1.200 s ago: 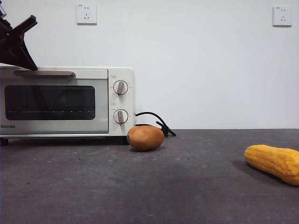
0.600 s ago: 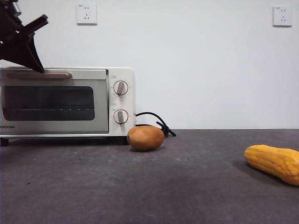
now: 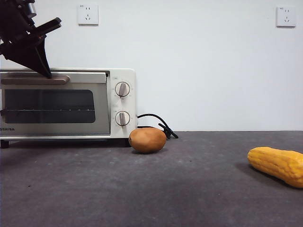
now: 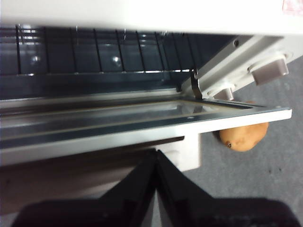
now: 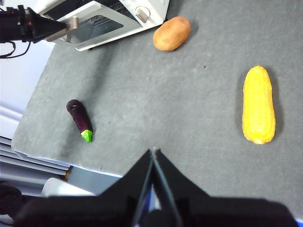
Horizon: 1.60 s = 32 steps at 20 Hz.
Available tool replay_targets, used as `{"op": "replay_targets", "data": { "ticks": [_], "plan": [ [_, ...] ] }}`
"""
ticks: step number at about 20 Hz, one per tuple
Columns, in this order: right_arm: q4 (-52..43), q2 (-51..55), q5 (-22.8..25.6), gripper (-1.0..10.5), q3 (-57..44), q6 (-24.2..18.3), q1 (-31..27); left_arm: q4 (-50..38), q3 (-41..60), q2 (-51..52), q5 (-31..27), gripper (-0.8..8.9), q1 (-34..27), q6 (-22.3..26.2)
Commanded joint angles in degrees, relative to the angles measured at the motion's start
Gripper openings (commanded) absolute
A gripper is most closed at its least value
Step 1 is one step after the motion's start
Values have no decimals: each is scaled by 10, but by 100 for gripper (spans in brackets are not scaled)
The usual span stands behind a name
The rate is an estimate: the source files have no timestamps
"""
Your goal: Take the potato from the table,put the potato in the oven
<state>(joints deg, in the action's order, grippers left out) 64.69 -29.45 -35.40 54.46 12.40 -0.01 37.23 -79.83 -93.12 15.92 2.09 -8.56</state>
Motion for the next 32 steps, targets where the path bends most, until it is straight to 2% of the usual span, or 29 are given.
{"op": "replay_targets", "data": {
  "ticks": [1,13,25,30,32],
  "plan": [
    [2,13,7,2,3,-7,0,22,26,-37,-45,-6,4,11],
    [19,52,65,2,17,-6,0,64,26,-37,-94,-6,17,33],
    [18,53,65,2,23,-11,0,106,26,-37,-147,-6,29,46],
    [17,53,65,2,23,-11,0,144,26,-39,-176,-6,35,88],
    [17,53,65,2,23,-11,0,155,26,-41,-176,-6,35,88]
  ]
}}
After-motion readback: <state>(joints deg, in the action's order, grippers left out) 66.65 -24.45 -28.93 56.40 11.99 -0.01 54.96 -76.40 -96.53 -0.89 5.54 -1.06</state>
